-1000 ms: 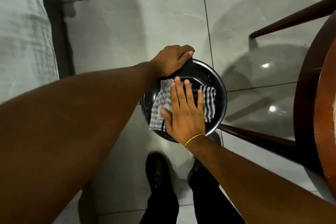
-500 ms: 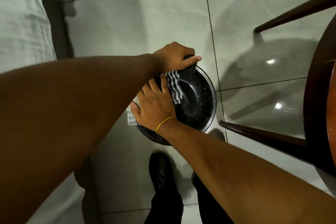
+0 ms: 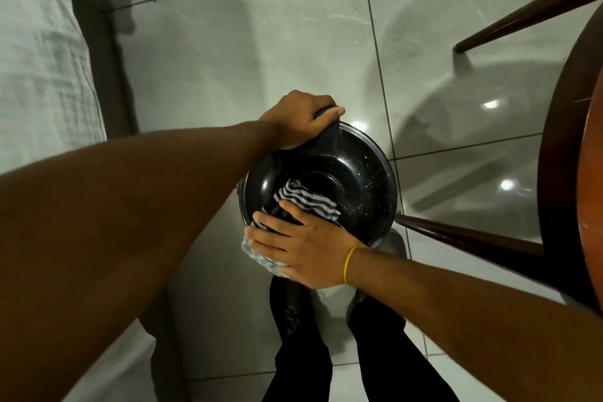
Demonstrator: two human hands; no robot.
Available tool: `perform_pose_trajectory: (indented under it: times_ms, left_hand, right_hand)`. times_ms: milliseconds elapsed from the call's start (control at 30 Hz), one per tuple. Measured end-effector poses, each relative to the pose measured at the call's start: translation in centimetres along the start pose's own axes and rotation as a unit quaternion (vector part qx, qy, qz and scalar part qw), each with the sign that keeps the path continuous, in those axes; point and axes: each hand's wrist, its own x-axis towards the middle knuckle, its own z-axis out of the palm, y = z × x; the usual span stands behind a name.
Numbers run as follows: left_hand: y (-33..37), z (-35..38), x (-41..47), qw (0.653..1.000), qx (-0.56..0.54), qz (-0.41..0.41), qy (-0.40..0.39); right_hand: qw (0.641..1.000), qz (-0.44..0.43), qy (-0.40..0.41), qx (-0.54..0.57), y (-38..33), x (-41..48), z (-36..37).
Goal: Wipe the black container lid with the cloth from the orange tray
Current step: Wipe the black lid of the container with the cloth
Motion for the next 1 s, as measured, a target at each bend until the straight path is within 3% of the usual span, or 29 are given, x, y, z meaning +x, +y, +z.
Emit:
perform_pose_trajectory:
  times_ms: [233, 367, 533, 733, 800, 1000]
  left_hand:
    - [0.2, 0.2, -0.3, 1.000, 0.009, 0.002, 0.018]
    - [0.4, 0.1, -0.3, 1.000, 0.019, 0.007, 0.020]
    - [0.3, 0.2, -0.4, 0.999, 0.031, 0.005, 0.017]
    - [0.3, 0.4, -0.4, 0.999, 0.036, -0.004, 0.015]
    - [0.4, 0.4, -0.4, 1.000, 0.026, -0.004, 0.011]
    - [0.2, 0.7, -0.4, 0.995, 0.088, -0.040, 0.030]
  right_hand:
    - [1.000, -0.015, -0.004, 0.001, 1.5, -7.6, 0.5]
    - [0.985, 0.165, 0.027, 0.036, 2.7, -9.8, 0.4]
    - [0.928, 0.357, 0.054, 0.090, 2.3, -9.0, 0.2]
    - [0.809, 0.561, 0.066, 0.160, 5.8, -3.4, -2.0]
    - [0.801, 0.567, 0.051, 0.182, 7.8, -2.4, -2.7]
    - [0.840, 0.513, 0.014, 0.176, 11.5, -0.8, -3.6]
